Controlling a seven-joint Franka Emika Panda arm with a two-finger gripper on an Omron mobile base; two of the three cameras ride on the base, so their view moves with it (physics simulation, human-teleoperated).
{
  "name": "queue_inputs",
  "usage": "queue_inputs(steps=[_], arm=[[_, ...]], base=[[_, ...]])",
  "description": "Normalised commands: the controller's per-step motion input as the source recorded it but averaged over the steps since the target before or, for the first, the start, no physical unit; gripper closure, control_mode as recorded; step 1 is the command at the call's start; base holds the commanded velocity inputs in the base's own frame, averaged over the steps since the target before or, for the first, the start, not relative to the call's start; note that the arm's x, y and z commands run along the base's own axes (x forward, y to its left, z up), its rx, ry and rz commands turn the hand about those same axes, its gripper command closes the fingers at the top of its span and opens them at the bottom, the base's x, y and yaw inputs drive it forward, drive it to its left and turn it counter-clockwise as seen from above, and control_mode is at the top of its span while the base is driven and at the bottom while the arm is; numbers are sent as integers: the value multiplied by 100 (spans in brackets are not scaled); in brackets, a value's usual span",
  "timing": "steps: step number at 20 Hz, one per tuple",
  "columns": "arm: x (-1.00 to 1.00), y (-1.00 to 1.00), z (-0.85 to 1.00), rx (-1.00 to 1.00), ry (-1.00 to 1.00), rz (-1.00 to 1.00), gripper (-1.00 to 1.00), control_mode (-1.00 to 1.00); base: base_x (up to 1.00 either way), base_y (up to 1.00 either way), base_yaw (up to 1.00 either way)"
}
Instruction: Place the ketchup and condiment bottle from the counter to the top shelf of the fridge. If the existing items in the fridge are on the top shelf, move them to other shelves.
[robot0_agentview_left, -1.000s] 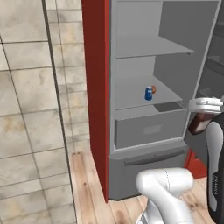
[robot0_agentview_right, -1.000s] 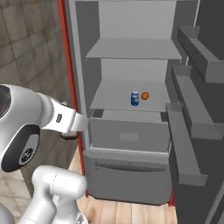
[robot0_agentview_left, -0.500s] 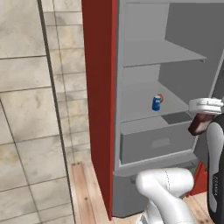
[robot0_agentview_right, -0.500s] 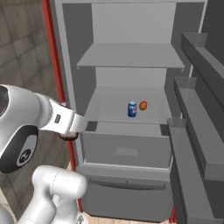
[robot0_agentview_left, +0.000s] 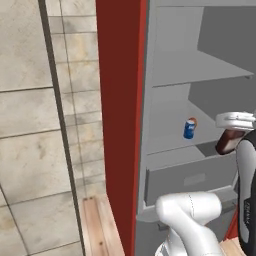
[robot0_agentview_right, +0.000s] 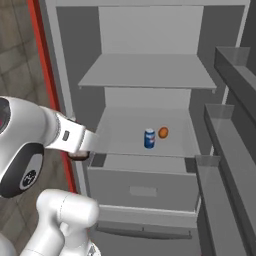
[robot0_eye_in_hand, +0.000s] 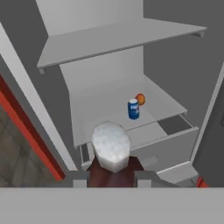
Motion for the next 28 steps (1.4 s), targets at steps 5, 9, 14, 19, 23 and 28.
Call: queue_inputs(steps=[5, 9, 14, 19, 23, 28], arm=[[0, 0, 0, 0, 0, 0, 100, 100], [0, 0, 0, 0, 0, 0, 100, 100], [3, -5, 10, 0, -2, -2, 100, -100], [1, -21, 69, 0, -23, -13, 100, -100], [12, -1, 66, 0, -28, -8, 100, -100], [63, 0, 45, 0, -20, -6, 100, -100]], base=[[35, -26, -12], [51, -4, -7], [34, -11, -6], [0, 0, 0], [0, 0, 0], [0, 0, 0]])
